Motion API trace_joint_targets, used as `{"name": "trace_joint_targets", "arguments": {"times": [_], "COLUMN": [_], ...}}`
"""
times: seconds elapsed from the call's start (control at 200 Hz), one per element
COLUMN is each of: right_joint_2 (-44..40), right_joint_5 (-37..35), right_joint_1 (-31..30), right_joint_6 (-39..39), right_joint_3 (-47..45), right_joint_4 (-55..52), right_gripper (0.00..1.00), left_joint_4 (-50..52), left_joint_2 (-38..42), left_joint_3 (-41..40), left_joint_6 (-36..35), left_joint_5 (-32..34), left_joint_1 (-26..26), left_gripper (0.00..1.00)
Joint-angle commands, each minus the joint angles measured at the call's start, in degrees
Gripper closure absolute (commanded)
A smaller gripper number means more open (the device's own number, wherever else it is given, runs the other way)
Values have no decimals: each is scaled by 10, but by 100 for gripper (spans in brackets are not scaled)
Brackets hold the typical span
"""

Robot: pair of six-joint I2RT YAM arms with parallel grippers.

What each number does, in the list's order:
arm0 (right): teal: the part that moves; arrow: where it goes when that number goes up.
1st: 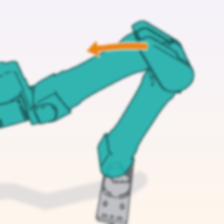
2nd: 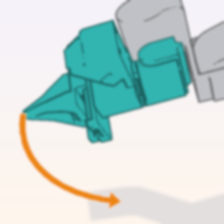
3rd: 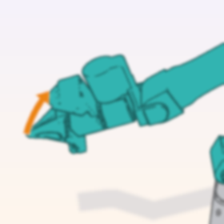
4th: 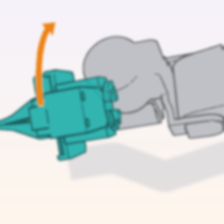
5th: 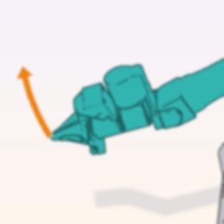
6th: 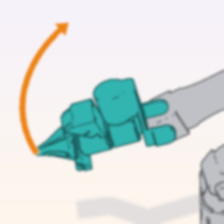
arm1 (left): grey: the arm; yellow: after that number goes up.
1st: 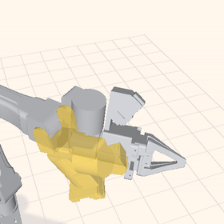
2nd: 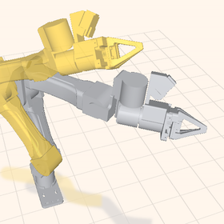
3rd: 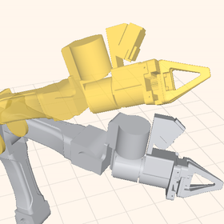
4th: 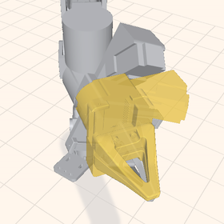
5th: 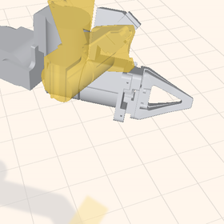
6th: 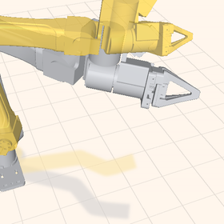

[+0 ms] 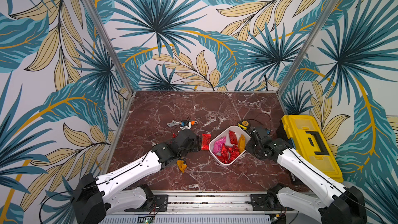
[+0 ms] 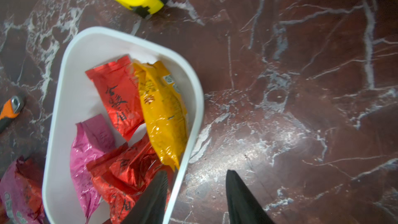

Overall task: Take the tea bags out of the storage box
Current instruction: Pick up the storage box at the center of the board.

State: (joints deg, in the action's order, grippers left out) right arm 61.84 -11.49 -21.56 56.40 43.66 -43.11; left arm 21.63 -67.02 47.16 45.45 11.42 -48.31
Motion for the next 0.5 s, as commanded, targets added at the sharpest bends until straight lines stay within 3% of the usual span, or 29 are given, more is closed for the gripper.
{"name": "trace_joint_targets", "arguments": {"times": [0.0,0.225,0.496], "right_joint_2": [11,80,157], "right_joint_5": [19,47,103], "right_joint_1": [29,60,81], "right_joint_6": [-5,-22,-13], "right_joint_3": [-3,21,21], "right_joint_4": [-19,38,112], "right_gripper": [50,52,59], "left_joint_4": [-49,-47,-42], "left_joint_2": [-28,-77,-72], "left_joint_3": [36,66,65], "left_joint_6": [-14,-16,-19], "left_joint_5": [-43,-92,-90], "left_joint_1": [2,1,1], "left_gripper": [34,35,35]}}
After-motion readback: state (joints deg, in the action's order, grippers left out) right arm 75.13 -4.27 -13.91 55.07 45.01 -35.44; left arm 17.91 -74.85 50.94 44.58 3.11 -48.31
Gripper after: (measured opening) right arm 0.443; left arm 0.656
